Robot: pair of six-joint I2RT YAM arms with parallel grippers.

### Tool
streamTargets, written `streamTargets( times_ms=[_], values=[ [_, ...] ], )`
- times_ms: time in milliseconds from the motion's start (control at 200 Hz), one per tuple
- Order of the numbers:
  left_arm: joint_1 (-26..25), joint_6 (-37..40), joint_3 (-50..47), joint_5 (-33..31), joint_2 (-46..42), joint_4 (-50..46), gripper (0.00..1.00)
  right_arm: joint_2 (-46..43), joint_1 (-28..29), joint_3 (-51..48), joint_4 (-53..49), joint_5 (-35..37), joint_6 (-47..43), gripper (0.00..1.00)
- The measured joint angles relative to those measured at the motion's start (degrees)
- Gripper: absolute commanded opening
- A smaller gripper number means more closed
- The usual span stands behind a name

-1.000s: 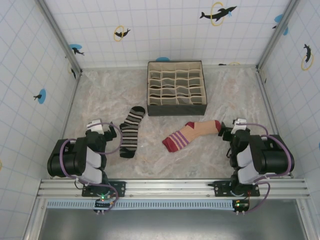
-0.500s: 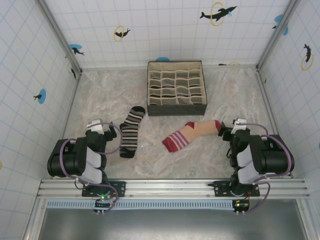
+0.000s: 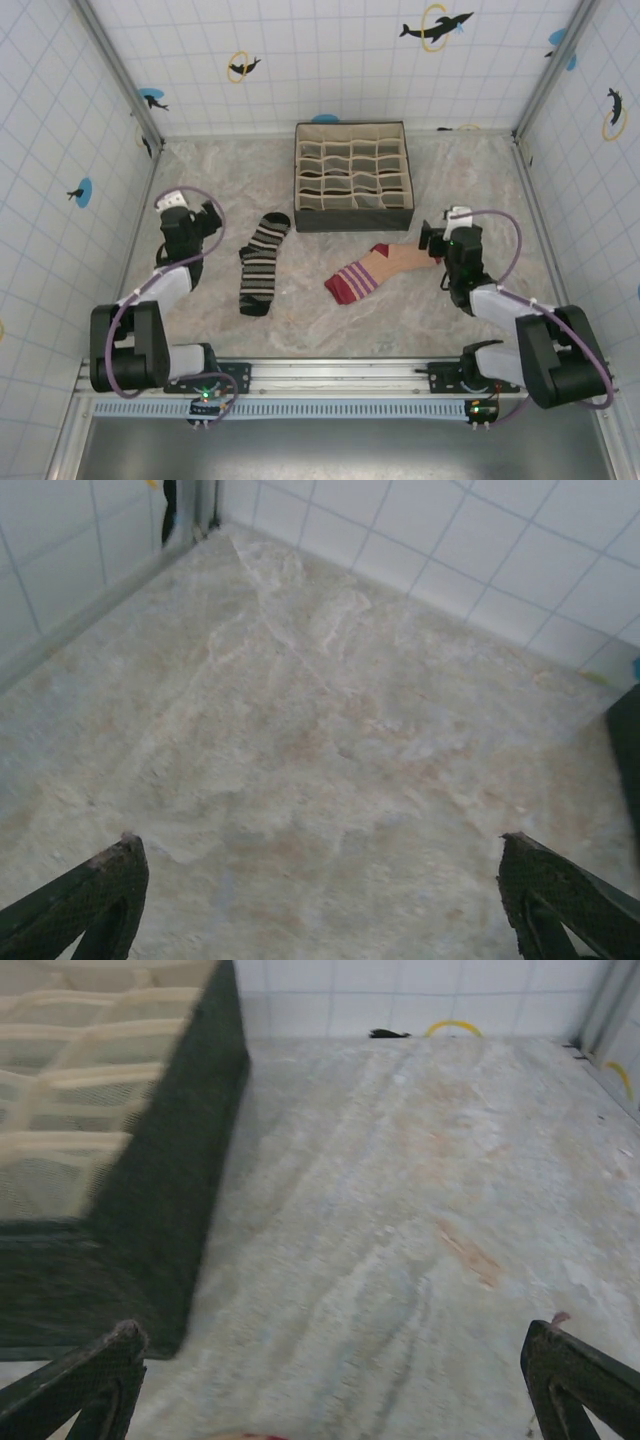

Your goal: Roll the socks

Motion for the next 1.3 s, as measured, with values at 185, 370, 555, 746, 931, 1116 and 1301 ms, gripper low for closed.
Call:
streamTargets(
  times_ms=[185,370,555,746,931,1116,1301],
  values=[
    [-1.86,-11.78,2.29,9.11,-5.18,-16.41,0.85,-3.3,12.04,5.9,-15.96,4.15,6.91,1.0],
    [-9.92,-22.01,2.21,14.78,-8.92,-26.49,0.84,-3.8,22.73,11.5,-30.84,9.79,14.6,1.0],
    [-19.19,-32.96,-1.99,17.75,-13.33,-27.74,0.71,-3.54,36.06,13.51,-37.97,17.75,17.4,1.0],
    [-28.46,-43.15,-5.66,18.64,-15.39,-26.58,0.66,-3.54,42.01,13.49,-40.61,20.72,18.6,1.0],
    [-34.88,-48.57,-6.32,20.06,-11.47,-22.82,0.67,-3.52,45.27,11.89,-40.26,20.68,19.21,0.99],
    [-39.43,-50.69,-6.32,21.09,-5.03,-18.18,0.67,-3.13,48.09,8.61,-39.58,19.74,19.65,0.96],
    [-43.39,-50.66,-4.9,22.12,2.25,-14.82,0.69,-3.13,50.45,5.46,-37.59,18.29,20.68,0.92]
  ],
)
